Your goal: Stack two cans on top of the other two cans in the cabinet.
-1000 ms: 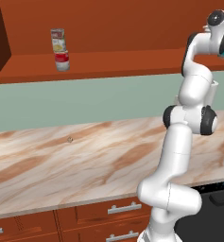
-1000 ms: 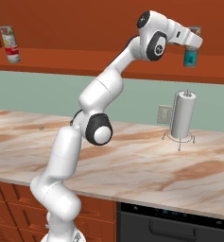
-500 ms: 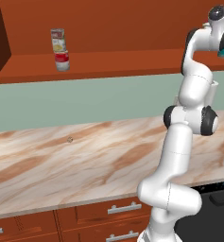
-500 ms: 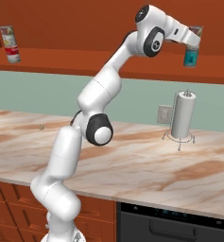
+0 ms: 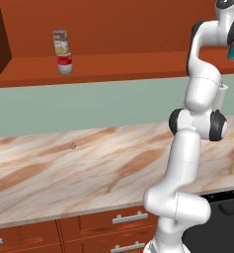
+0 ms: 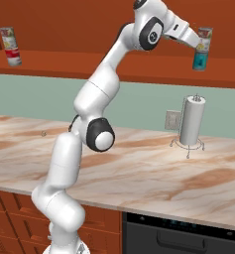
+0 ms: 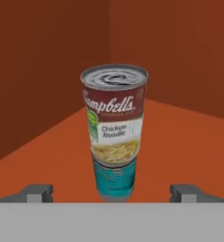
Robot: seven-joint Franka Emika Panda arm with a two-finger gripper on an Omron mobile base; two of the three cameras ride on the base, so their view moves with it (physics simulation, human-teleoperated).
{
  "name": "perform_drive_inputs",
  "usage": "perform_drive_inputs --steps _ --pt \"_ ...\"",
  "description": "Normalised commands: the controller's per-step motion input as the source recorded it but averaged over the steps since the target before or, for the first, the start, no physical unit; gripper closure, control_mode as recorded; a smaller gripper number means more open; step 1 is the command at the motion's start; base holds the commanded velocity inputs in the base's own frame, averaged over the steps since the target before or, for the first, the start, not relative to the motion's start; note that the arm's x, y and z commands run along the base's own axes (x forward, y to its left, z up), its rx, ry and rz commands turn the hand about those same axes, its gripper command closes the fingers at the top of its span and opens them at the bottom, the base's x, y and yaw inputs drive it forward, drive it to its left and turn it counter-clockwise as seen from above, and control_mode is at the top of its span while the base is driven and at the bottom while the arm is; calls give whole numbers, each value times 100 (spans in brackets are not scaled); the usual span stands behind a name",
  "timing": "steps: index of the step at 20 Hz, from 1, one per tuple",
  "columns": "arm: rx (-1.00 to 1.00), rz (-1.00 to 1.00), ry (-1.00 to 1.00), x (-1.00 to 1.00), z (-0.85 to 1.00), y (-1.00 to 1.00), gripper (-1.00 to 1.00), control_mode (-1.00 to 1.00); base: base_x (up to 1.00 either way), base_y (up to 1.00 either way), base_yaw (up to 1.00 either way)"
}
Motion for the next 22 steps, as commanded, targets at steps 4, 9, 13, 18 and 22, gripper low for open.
perform_drive_inputs --steps 4,9,13,18,22 --pt "-14 0 -16 -39 -91 22 -100 -100 0 0 0" --pt "-12 0 -36 -45 -94 26 -100 -100 0 0 0" --pt "-16 0 -32 -62 -94 27 -100 -100 0 0 0" --pt "-19 0 -26 -69 -94 30 -100 -100 0 0 0" --pt "-19 0 -22 -73 -94 32 -100 -100 0 0 0"
